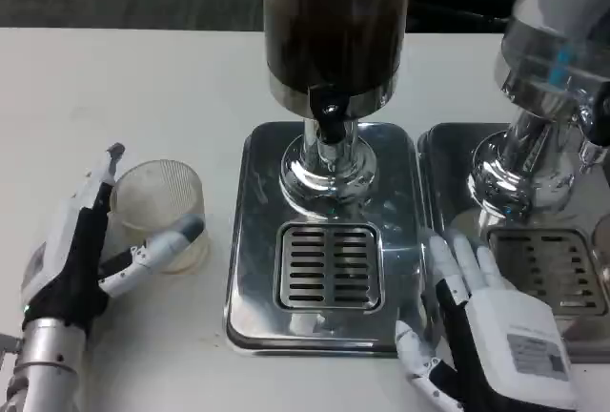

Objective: Grasp the cup under the faucet to collect the drink, then remove the cup.

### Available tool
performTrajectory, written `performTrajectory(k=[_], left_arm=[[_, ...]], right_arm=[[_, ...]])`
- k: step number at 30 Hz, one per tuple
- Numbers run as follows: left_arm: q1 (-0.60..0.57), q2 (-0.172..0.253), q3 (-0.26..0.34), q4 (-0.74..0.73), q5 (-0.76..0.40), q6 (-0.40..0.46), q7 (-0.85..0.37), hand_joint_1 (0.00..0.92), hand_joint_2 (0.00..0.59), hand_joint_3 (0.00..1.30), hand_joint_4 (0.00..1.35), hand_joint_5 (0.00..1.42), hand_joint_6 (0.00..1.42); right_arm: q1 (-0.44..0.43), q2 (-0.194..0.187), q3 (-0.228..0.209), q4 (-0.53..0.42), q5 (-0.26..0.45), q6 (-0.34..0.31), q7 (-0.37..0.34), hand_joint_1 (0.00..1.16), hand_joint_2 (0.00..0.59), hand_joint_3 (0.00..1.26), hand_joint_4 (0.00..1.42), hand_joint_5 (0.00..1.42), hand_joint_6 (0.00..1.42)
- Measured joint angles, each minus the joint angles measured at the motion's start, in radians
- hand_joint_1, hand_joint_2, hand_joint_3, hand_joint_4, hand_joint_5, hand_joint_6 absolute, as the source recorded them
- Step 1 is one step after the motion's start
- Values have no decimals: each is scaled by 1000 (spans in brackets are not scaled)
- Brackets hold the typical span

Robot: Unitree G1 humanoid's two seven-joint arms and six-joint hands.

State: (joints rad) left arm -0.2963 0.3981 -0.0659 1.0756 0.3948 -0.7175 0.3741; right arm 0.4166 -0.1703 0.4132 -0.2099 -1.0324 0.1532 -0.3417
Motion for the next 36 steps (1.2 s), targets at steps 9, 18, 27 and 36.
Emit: performTrajectory(k=[9, 18, 27, 36], left_arm=[[-23, -4, -29, 24, 1, -1, 0, 330, 48, 0, 0, 167, 146], [-26, -5, -33, 35, 1, -8, 11, 442, 71, 259, 395, 684, 819], [-48, -3, -41, 47, 5, -13, 33, 473, 82, 525, 729, 985, 1125], [-53, -4, -71, 48, 41, -14, 107, 550, 57, 881, 1074, 1244, 1349]], right_arm=[[8, 3, 1, -3, 0, 5, 0, 118, 528, 64, 0, 26, 196], [9, 5, 1, -4, 11, 5, 0, 117, 528, 70, 0, 46, 230], [10, 9, 1, -4, 20, 5, 0, 117, 528, 74, 0, 61, 266], [7, 18, 0, -5, 34, 5, -1, 114, 518, 82, 0, 84, 289]])
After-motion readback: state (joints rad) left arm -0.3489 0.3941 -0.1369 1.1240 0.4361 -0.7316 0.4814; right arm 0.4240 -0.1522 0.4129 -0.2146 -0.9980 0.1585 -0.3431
